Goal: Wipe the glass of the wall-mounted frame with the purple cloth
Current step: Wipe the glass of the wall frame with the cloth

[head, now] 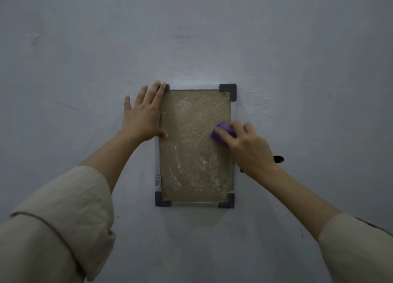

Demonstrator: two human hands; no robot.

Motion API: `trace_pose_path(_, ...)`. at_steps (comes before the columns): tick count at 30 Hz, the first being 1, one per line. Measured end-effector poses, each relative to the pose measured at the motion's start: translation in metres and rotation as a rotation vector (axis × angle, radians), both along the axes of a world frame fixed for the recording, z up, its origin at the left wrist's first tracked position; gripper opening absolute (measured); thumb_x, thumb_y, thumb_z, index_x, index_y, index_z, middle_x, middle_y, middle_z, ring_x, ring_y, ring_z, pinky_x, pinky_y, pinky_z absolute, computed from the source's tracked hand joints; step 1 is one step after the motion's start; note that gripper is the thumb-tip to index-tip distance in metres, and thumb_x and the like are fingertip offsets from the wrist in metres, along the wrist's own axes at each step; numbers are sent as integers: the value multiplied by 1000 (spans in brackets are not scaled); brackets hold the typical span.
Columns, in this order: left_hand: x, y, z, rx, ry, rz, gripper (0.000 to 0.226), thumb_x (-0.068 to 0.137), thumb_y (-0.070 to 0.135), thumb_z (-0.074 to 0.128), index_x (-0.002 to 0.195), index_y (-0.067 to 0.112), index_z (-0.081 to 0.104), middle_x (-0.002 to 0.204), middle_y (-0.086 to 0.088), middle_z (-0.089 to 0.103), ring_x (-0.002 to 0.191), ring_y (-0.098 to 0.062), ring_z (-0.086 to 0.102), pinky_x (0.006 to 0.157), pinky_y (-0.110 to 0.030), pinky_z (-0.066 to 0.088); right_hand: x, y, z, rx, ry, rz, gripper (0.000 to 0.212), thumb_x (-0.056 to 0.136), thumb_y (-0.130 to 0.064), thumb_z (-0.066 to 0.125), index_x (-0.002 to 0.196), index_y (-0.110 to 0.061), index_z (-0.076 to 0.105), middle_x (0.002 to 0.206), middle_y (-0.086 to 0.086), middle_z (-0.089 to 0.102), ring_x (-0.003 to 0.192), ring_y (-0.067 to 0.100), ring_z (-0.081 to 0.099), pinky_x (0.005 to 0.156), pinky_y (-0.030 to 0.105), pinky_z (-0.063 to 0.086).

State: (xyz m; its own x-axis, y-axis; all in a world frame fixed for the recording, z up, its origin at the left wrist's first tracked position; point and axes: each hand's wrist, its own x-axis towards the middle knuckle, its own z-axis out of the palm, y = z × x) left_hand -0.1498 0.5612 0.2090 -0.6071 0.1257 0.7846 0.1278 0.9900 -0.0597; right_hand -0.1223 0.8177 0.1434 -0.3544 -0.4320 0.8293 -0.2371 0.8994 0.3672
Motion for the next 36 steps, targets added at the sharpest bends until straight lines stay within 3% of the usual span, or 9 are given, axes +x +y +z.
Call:
trace_pose_path(3, 2, 1, 0, 1, -2, 5, 129, 61, 41, 82, 147, 26, -13, 158, 8, -11, 145, -21, -7, 114, -58, 3, -5, -9, -3, -190, -11, -58, 48, 86, -1, 57, 133, -11, 48, 126, 22, 49, 99, 39, 52, 64, 41, 56)
trace_pose_path(8, 2, 2, 0, -3, -10, 11, 129, 62, 41, 82, 147, 25, -13, 158, 8, -12, 145, -20, -8, 114, -57, 2, 3, -12, -20, 169, 42, 9, 46, 68, -1, 76, 112, -10, 66, 106, 19, 66, 78, 34, 63, 42, 34, 55)
trace_pose_path(13, 1, 2, 0, -2, -6, 10, 129, 61, 41, 82, 147, 25, -13, 158, 8, -12, 145, -21, -7, 114, -58, 2, -4, -6, -7, -160, 24, -73, 48, 80, 3, 62, 127, -9, 55, 120, 24, 55, 91, 41, 56, 56, 41, 56)
trace_pose_path(18, 0, 2, 0, -3, -9, 5, 130, 61, 41, 82, 147, 26, -14, 158, 8, -11, 145, -21, -7, 114, -58, 2, 3, -3, -29, 200, 22, 58, 51, 62, 0, 79, 110, -9, 67, 104, 21, 65, 76, 34, 63, 42, 33, 53)
trace_pose_path(23, 0, 1, 1, 1, -8, 1, 130, 60, 41, 83, 147, 26, -13, 158, 7, -11, 145, -21, -7, 113, -58, 2, -3, 3, -13, -84, 63, -61, 48, 70, 5, 71, 115, -10, 63, 108, 23, 62, 79, 38, 59, 45, 36, 54)
trace_pose_path(27, 0, 1, 1, -3, -6, -2, 130, 61, 40, 82, 147, 25, -13, 158, 7, -11, 145, -21, -7, 113, -58, 2, 0, -1, -42, 200, 58, 6, 51, 63, -1, 78, 111, -12, 67, 105, 18, 66, 77, 32, 64, 41, 30, 53)
trace_pose_path(29, 0, 1, 1, -1, -7, -2, 130, 61, 41, 82, 147, 26, -13, 158, 7, -11, 145, -21, -7, 114, -58, 2, 0, 6, -35, 207, 59, 6, 51, 63, 1, 77, 110, -13, 67, 105, 19, 66, 76, 32, 63, 40, 30, 51)
trace_pose_path(34, 0, 0, 1, -1, -7, -1, 130, 60, 41, 83, 147, 26, -13, 158, 7, -11, 145, -21, -7, 114, -59, 2, -9, 7, 7, -251, 46, -133, 47, 87, 1, 53, 131, -14, 49, 127, 23, 48, 96, 41, 51, 60, 44, 55)
trace_pose_path(36, 0, 0, 1, -3, -4, -3, 130, 60, 41, 83, 147, 26, -13, 158, 7, -11, 145, -21, -7, 114, -59, 2, -10, -4, 0, -155, -5, -88, 47, 92, -2, 45, 137, -14, 40, 134, 22, 41, 104, 40, 47, 69, 46, 56)
